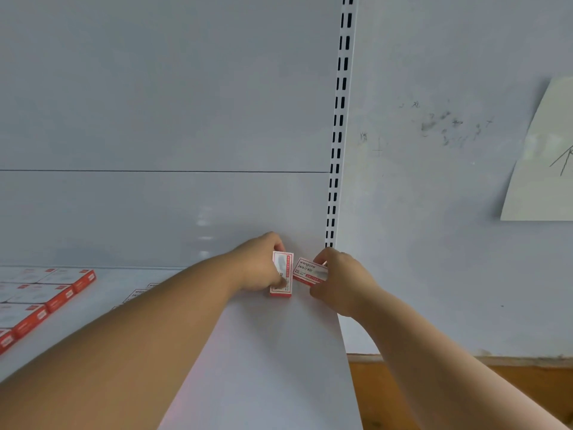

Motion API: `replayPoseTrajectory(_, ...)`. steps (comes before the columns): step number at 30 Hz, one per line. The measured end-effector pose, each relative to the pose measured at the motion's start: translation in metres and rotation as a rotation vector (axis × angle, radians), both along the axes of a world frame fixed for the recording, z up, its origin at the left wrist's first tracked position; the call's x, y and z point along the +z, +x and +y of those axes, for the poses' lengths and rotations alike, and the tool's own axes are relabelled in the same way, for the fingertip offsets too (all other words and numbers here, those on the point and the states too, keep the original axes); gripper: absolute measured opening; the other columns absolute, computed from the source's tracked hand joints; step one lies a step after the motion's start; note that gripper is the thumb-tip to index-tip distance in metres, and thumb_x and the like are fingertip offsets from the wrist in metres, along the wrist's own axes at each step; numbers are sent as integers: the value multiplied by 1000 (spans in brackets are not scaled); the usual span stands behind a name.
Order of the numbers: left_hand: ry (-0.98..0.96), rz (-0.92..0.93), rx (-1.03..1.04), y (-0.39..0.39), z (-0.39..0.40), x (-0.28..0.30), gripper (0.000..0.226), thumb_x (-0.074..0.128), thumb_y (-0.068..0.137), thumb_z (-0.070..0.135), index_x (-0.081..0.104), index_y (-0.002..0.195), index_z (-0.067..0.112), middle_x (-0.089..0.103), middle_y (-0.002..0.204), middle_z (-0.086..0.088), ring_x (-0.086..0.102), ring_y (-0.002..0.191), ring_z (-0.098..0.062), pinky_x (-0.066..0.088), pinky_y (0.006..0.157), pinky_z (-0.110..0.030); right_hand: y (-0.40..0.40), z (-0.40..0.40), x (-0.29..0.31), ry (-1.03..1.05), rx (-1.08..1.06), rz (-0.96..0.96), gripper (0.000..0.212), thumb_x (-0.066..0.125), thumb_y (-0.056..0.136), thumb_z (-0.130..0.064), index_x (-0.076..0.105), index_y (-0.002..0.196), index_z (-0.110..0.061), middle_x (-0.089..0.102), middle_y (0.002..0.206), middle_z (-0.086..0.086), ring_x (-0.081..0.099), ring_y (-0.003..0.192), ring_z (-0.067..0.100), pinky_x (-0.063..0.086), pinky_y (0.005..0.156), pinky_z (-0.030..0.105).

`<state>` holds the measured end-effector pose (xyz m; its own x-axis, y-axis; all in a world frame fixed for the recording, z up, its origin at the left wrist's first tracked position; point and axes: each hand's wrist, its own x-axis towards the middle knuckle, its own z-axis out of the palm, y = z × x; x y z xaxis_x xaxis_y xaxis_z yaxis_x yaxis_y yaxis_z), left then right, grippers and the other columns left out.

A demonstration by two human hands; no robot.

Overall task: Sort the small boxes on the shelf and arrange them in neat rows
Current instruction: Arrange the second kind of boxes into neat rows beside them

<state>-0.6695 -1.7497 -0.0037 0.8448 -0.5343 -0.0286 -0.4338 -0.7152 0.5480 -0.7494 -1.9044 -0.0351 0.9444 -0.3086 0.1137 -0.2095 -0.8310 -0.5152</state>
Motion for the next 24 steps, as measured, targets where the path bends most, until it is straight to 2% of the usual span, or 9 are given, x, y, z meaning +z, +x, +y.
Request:
replayPoseTrajectory(2,-95,56,2,2,8,2,45,75,74,2,53,105,27,67,99,-1,67,89,-20,59,78,-39,-1,5,3,59,0,-18,41,66,79,-17,47,116,-20,58,99,0,56,73,18,41,53,24)
replayPoseTrajectory(4,-238,170,31,4,19,5,46,69,80,-7,56,109,26,66,102,-6,69,92,-25,61,78,-42,0,11,6,205,-24,-51,40,65,80,-12,45,113,-22,57,92,-3,54,65,15,40,47,23)
replayPoseTrajectory(7,-418,310,69,3,38,16,47,63,86,-11,57,113,28,65,107,-12,69,92,-29,60,68,-39,1,23,14,564,-36,-96,40,68,76,-3,49,104,-24,64,96,5,52,61,20,39,49,25)
replayPoseTrajectory(9,-497,370,66,2,53,23,48,61,89,-9,54,118,29,65,110,-12,68,94,-29,58,66,-37,2,33,22,692,-6,-134,41,70,74,1,51,102,-23,66,99,12,51,60,21,42,54,31)
replayPoseTrajectory(14,-632,448,68,7,99,36,43,59,92,-7,54,121,25,67,111,-15,66,88,-27,56,68,-39,4,69,39,752,79,-186,39,69,80,4,53,108,-17,67,98,13,54,64,21,47,58,29)
replayPoseTrajectory(17,-689,400,104,15,129,38,38,59,93,-5,55,120,20,68,110,-11,68,84,-25,53,63,-35,9,92,44,755,96,-188,36,67,83,4,55,111,-16,67,100,14,54,66,21,48,62,29)
replayPoseTrajectory(19,-686,326,142,22,149,38,34,58,93,-4,58,119,19,70,107,-7,68,83,-22,53,66,-33,15,109,44,726,84,-194,33,65,85,2,58,111,-17,68,100,13,55,67,20,48,63,30)
replayPoseTrajectory(24,-641,186,255,37,182,26,25,57,96,2,68,108,20,70,98,-2,67,86,-15,57,75,-28,35,145,34,613,-72,-149,27,47,92,-2,63,106,-20,69,95,8,51,62,15,39,50,22)
